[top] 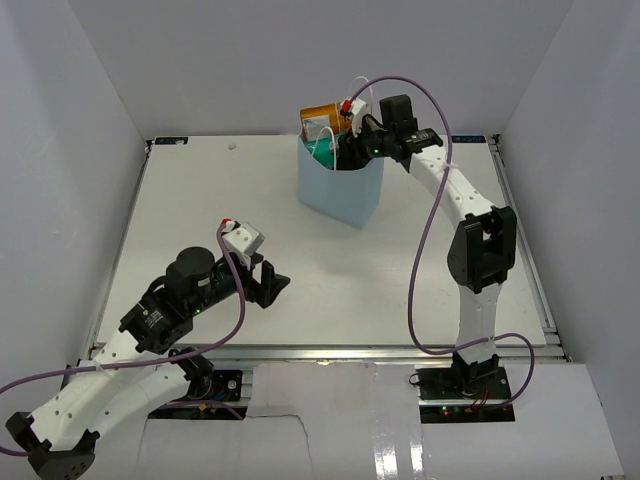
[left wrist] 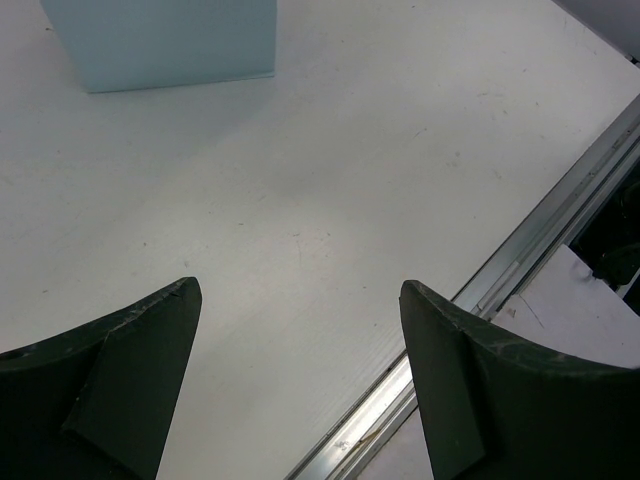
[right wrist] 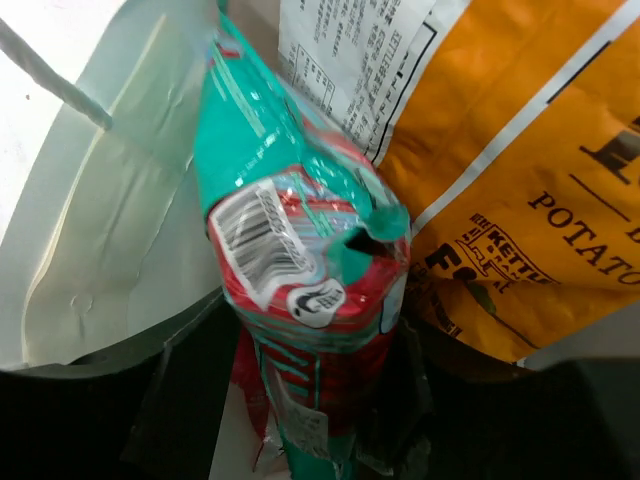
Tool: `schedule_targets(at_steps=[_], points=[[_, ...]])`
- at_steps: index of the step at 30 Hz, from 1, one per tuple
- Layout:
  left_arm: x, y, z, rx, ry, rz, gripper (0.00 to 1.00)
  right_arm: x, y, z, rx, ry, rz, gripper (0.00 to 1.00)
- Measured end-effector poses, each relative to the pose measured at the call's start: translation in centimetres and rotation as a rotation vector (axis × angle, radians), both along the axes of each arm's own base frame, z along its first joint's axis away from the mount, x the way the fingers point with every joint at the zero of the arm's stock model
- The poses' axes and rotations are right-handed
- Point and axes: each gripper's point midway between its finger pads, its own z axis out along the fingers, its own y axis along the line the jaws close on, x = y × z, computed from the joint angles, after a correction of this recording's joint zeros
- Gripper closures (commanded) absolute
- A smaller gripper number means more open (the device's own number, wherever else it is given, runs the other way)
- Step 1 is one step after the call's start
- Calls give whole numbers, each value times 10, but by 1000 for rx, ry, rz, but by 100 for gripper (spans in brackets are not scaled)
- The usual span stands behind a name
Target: Place the snacks into the paper bag
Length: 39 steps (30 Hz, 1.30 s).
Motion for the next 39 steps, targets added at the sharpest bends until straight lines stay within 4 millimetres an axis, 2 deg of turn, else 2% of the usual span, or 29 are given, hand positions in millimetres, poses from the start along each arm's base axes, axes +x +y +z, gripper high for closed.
schedule_targets(at_steps=[3,6,9,15,18,21,23,26,29,32,35,39], points=[[0,-1,-1,3,4,-1,8,0,-1,5,-1,-16,2,39],[0,-1,-2,4,5,-1,8,-3,-2,22,13,-41,2,37],[0,-1,-1,4,5,-1,8,-8,-2,54,45,-93,3,37],[0,0,-1,2,4,-1,8,-23,-7,134,143,-235,-11,41],[0,0,-1,1,2,-1,8,-19,-9,165,197,-299,-62,42],[0,0,-1,2,3,0,8,-2,-13,180,239,-340,-162,42],[0,0,-1,2,3,1,8,13,-12,182,258,-354,-233,42],[1,1,-1,4,2,8,8,41,-8,173,273,-371,-329,43],[3,2,-2,10,3,18,8,69,-1,148,265,-367,-399,43],[5,2,-5,18,8,27,8,90,6,111,231,-337,-436,45],[7,2,-6,23,10,34,8,97,8,80,196,-301,-450,50],[7,3,-6,25,9,39,8,87,4,51,171,-274,-444,54]])
